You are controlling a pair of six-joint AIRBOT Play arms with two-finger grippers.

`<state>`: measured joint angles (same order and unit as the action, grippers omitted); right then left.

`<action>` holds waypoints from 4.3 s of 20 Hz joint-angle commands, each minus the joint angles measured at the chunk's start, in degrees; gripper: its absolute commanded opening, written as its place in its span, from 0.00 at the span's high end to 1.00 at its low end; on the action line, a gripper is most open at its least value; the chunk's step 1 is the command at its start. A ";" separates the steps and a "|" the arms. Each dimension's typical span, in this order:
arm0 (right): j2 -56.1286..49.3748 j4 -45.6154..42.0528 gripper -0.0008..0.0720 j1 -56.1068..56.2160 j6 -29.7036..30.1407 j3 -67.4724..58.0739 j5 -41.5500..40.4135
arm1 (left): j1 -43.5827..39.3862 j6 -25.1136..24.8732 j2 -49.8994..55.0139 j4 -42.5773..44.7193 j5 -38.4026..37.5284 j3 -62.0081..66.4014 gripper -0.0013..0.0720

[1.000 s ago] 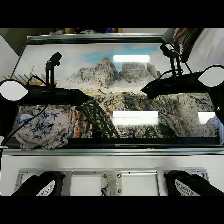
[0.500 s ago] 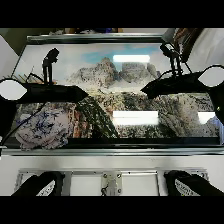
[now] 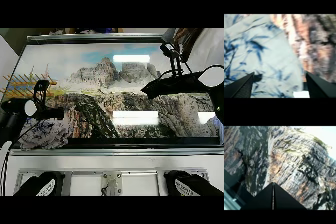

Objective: Fold the clothes and pants, and hang the long-sleeved shirts on hangers.

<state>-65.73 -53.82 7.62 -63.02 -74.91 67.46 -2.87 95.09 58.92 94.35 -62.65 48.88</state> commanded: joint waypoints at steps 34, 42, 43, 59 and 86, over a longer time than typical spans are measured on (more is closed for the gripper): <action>0.83 2.29 0.97 -5.18 -1.99 -1.29 1.77 | -33.33 8.22 14.64 -13.68 5.29 28.55 0.96; 0.94 1.29 0.97 -16.17 -5.99 -1.70 2.25 | -30.64 5.35 34.93 -14.93 2.97 53.05 0.06; 0.94 1.16 0.97 -16.22 -6.01 -1.70 2.23 | -28.59 5.35 35.08 -14.95 1.16 53.59 0.06; -2.51 2.16 0.97 -14.93 -6.03 -1.53 2.64 | 1.90 -2.36 35.80 -40.13 8.55 20.52 0.06; -31.52 15.54 0.69 -6.84 -10.27 10.69 -22.45 | -2.60 -3.19 51.39 -39.95 -3.67 50.45 0.96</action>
<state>-96.55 -39.09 -1.61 -75.42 -63.75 48.97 -5.54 92.03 110.32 54.30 -63.90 96.27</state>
